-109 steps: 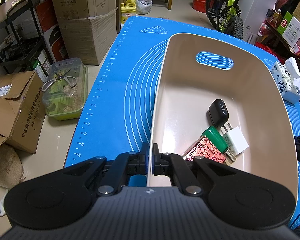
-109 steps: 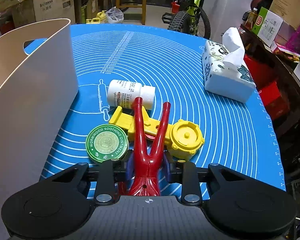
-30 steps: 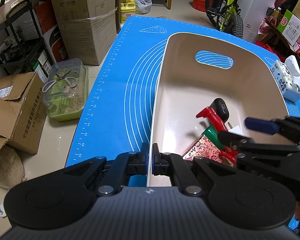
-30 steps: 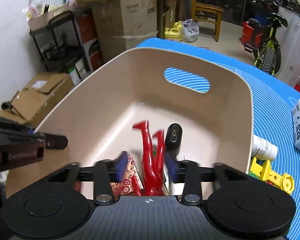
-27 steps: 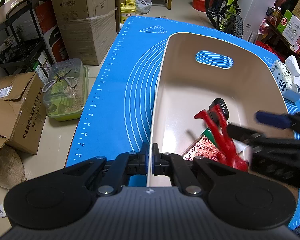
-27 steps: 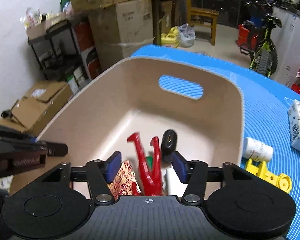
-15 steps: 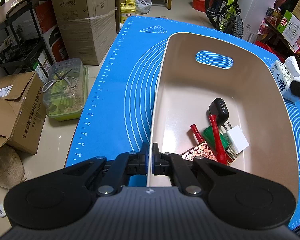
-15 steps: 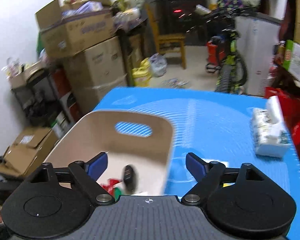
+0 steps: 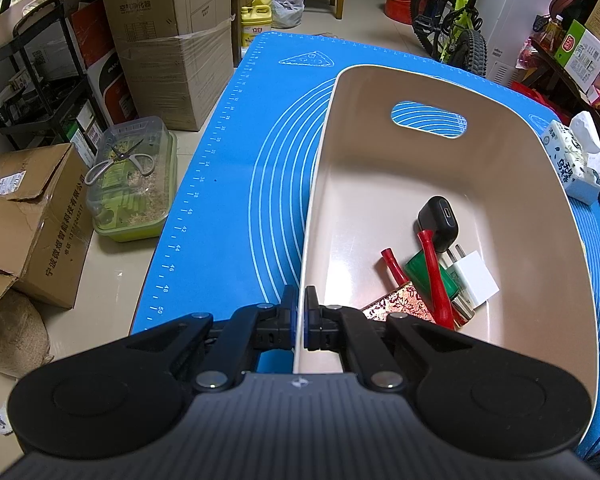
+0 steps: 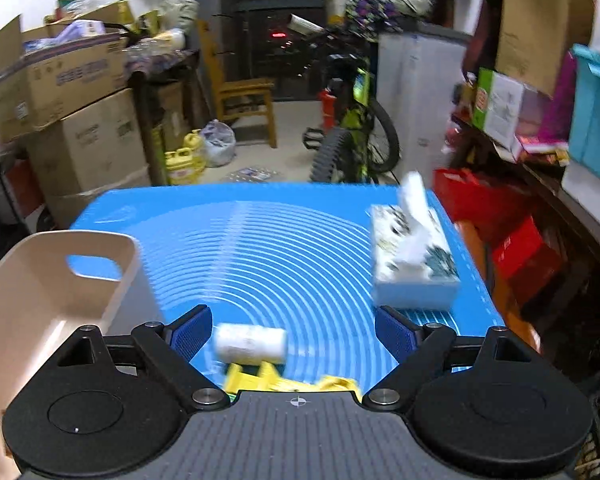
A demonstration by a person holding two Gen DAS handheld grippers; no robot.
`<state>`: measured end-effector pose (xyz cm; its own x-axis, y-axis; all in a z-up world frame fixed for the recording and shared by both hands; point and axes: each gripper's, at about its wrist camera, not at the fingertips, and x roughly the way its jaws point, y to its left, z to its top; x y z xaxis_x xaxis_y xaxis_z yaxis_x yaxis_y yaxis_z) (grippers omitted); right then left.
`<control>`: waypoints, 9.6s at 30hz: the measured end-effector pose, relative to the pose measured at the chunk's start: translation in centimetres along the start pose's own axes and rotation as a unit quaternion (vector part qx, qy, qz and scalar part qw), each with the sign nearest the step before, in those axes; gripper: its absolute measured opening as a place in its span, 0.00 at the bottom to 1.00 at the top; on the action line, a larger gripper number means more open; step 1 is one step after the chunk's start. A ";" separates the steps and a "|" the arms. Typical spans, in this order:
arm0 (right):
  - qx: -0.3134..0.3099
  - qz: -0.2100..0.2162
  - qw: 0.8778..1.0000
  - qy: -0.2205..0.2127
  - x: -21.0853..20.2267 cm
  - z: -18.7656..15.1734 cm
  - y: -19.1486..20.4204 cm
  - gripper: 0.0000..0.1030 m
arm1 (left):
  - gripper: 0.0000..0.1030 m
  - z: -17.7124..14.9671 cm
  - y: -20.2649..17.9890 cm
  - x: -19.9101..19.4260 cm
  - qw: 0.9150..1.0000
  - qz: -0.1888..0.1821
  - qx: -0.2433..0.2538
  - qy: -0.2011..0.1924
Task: Organize rigid objects
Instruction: 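Lift the red figure, carry it into the basket and release it, then grasp the yellow plastic part by its round cap with the right gripper, then carry the yellow part into the basket and open the right gripper, then grasp the green round ointment tin with the right gripper, then carry the green tin into the basket and release it, then grasp the white pill bottle with the right gripper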
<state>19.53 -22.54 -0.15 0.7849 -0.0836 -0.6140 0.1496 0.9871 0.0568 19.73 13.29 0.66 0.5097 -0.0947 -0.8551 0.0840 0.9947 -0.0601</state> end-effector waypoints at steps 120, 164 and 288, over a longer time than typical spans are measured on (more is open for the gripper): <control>-0.174 0.138 0.975 -0.035 -5.2 -0.2 10.9 0.83 | 0.06 -0.1 -0.6 0.1 1.000 0.008 0.007 0.000; -0.167 0.108 0.978 0.063 4.8 -7.8 5.6 0.68 | 0.06 0.0 -0.6 0.0 1.000 0.014 0.010 0.001; 0.001 -0.024 1.000 0.005 14.6 -2.4 4.7 0.66 | 0.07 0.0 -1.3 0.1 1.000 0.025 0.018 0.001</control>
<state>30.24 -18.78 -10.70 0.7711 -0.1289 -0.6235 0.1880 0.9817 0.0295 19.64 11.95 0.64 0.5130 -0.0447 -0.8572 0.0888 0.9961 0.0012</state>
